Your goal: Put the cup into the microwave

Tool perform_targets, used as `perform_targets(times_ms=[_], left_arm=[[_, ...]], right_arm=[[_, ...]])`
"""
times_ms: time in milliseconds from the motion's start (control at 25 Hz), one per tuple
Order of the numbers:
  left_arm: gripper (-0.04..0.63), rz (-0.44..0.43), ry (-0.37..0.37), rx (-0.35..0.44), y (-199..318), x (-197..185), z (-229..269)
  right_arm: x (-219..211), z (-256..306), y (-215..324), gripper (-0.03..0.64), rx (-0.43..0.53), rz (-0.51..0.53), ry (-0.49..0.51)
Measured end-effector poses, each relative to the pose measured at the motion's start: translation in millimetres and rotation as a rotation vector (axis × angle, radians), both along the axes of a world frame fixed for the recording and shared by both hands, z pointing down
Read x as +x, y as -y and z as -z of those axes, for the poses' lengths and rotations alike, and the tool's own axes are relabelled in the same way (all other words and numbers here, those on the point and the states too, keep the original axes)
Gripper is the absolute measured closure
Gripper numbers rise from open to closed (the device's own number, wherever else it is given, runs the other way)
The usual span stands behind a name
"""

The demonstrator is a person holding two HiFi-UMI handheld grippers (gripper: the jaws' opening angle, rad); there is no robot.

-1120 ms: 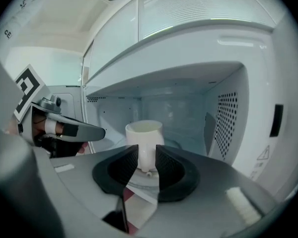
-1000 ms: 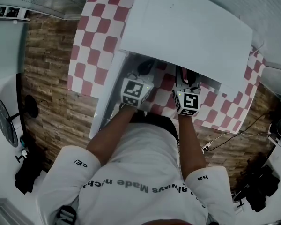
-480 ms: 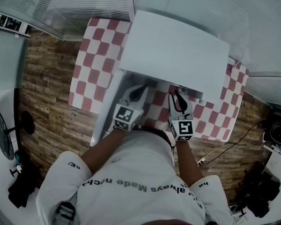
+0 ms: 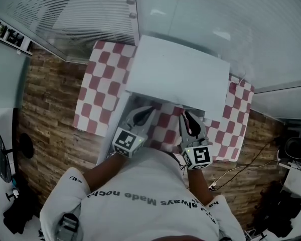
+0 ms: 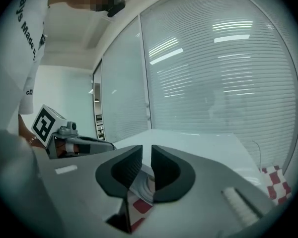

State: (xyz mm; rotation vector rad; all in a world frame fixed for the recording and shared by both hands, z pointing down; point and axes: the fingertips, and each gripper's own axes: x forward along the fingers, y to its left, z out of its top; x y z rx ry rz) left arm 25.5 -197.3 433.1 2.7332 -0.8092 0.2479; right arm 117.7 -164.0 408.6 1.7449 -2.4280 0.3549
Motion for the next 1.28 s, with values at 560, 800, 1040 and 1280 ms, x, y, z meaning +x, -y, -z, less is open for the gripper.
perform_targets(times_ms=[560, 800, 1040, 1280], left_arm=[[0.592, -0.06, -0.099, 0.087, -10, 7, 103], [0.592, -0.068, -0.112, 0.102, -15, 9, 120], [0.592, -0.078, -0.117, 0.115, -19, 8, 124], [0.592, -0.08, -0.11, 0.108, -21, 8, 126]], right_arm=[[-8, 105, -17, 0.574, 0.107, 0.056, -0.001], [-14, 122, -20, 0.577, 0.125, 0.078, -0.009], [-15, 128, -23, 0.577, 0.14, 0.078, -0.012], [-16, 131, -25, 0.575, 0.146, 0.083, -0.025]])
